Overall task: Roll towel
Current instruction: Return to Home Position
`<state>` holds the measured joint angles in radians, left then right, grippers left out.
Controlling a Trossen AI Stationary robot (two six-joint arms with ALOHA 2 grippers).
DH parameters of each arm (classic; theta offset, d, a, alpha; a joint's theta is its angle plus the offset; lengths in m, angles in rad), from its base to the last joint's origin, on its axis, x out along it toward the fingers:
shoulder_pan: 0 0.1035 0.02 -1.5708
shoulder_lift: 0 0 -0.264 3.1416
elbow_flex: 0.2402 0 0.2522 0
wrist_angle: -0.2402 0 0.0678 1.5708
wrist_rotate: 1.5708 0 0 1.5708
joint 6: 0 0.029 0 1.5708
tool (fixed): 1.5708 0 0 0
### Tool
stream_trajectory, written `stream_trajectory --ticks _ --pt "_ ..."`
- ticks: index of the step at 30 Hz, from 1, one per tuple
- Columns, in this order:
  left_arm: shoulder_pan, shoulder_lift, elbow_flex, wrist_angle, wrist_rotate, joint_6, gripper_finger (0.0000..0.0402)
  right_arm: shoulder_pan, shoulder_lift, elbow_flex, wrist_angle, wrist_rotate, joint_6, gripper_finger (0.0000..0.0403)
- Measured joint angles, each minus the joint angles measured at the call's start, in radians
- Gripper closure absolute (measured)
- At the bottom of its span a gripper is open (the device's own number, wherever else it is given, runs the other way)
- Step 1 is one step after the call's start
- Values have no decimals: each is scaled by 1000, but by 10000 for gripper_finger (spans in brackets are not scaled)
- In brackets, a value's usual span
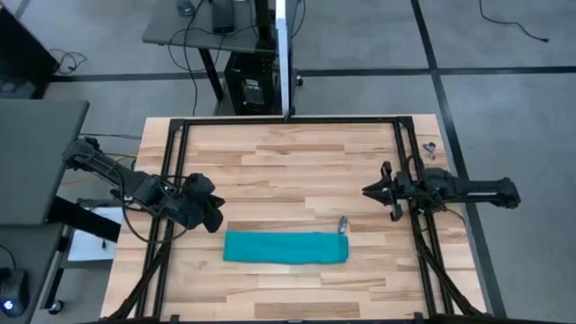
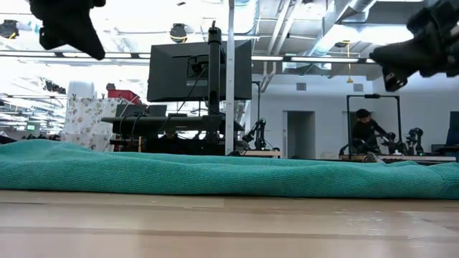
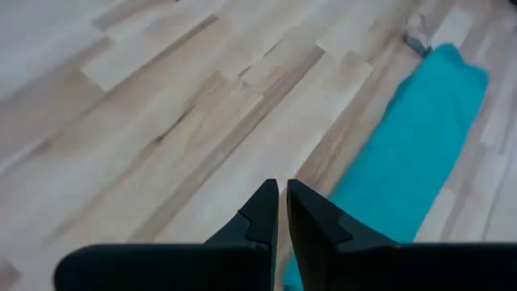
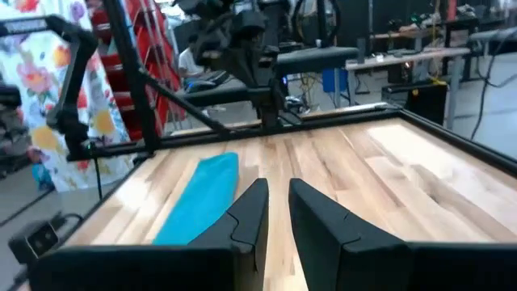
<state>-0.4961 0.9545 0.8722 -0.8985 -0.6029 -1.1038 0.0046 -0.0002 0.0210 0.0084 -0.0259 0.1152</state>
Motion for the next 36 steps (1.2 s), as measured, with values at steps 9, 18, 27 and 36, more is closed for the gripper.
stream_trajectory --ticks 9,18,27,36 --pt "6 -44 0 102 -8 39 389 -44 46 -12 4 26 9 356" --pt "62 -231 -201 412 -80 482 389 -47 48 -13 5 28 41 356" --pt "116 -665 -567 672 295 769 389 -47 47 -13 5 28 42 356" --pt "128 -956 -762 761 370 943 389 -47 48 -14 6 29 42 356"
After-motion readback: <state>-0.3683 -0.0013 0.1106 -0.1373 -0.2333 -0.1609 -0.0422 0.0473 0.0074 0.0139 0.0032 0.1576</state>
